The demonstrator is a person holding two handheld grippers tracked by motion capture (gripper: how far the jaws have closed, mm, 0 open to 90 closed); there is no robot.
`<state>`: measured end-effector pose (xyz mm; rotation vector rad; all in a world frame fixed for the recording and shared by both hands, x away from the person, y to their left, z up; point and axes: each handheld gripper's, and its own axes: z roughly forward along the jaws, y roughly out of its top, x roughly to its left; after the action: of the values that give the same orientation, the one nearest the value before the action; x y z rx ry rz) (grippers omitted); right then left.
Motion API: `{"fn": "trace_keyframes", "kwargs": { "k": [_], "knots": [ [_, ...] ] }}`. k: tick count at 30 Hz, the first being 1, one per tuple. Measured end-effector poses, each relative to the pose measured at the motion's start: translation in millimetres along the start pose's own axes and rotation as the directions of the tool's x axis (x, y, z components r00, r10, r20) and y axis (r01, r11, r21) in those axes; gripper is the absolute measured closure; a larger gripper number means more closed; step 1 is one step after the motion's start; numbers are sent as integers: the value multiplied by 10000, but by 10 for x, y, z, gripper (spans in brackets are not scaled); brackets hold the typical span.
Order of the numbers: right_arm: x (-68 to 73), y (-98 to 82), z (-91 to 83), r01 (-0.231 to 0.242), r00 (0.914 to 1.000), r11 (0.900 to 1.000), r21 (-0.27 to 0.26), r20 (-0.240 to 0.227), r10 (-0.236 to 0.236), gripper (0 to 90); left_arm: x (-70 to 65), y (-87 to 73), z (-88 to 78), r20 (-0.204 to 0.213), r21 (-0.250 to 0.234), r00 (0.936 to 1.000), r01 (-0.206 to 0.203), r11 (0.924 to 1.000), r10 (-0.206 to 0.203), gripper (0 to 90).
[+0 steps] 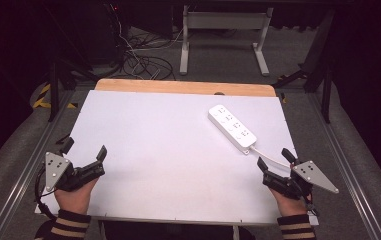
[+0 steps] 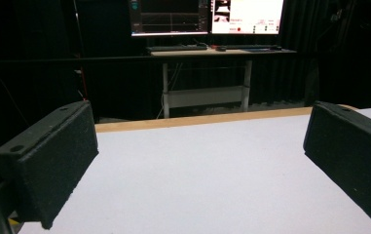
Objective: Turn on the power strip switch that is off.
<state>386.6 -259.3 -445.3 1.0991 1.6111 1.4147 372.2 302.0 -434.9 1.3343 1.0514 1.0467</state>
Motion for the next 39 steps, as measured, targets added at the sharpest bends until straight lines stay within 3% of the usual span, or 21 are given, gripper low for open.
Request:
{"fn": "trace_keyframes", "kwargs": {
  "k": [39],
  "knots": [
    [0,15,-61,31,10000,9999,-145,-81,-32,155,-15,10,17,178,-102,9998,-23,9999,24,0]
  ]
}}
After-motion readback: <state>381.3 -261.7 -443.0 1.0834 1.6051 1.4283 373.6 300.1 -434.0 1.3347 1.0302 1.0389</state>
